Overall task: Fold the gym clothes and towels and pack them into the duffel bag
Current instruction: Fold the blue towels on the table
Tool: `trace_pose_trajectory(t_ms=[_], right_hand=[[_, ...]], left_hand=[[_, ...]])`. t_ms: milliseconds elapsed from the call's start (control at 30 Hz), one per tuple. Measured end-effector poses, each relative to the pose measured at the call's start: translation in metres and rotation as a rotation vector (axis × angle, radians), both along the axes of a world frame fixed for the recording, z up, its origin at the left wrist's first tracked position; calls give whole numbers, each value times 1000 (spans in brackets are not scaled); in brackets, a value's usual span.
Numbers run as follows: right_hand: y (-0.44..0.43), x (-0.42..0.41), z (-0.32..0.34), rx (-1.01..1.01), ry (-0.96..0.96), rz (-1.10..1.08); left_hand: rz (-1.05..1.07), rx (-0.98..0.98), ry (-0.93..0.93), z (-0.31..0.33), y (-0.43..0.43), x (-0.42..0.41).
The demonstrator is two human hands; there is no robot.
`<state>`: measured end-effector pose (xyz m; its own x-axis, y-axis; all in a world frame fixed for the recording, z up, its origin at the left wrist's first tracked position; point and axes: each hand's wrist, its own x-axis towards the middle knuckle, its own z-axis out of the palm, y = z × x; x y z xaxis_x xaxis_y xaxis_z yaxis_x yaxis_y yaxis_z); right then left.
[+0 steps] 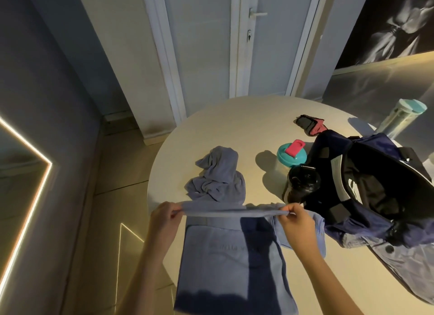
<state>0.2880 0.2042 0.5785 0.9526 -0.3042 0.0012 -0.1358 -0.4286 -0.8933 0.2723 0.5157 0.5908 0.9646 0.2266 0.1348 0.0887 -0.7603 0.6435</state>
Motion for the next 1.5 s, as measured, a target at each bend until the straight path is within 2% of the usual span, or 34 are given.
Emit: trace_pose_trajectory(t_ms=[333,567,733,967,1233,1500], right_hand=[[-8,-77,-34,-59,75,92],[-18,-116,-71,-274,89,178],[-18,-134,-92,-449,288,383],[-27,-152,-112,-677,192,487],[-31,-165,-119,-659,147,510],[-23,-159,-115,-685,94,418]], left_hand=[[8,-30,43,-46,-1,-90],[-33,-33,159,-70,-8,-126],[-87,67,241,-93,-7,-140],[-224,156,403,-117,-15,-168],[-153,176,140,-131,-19,-163],[-51,120,152,-116,0,-164]])
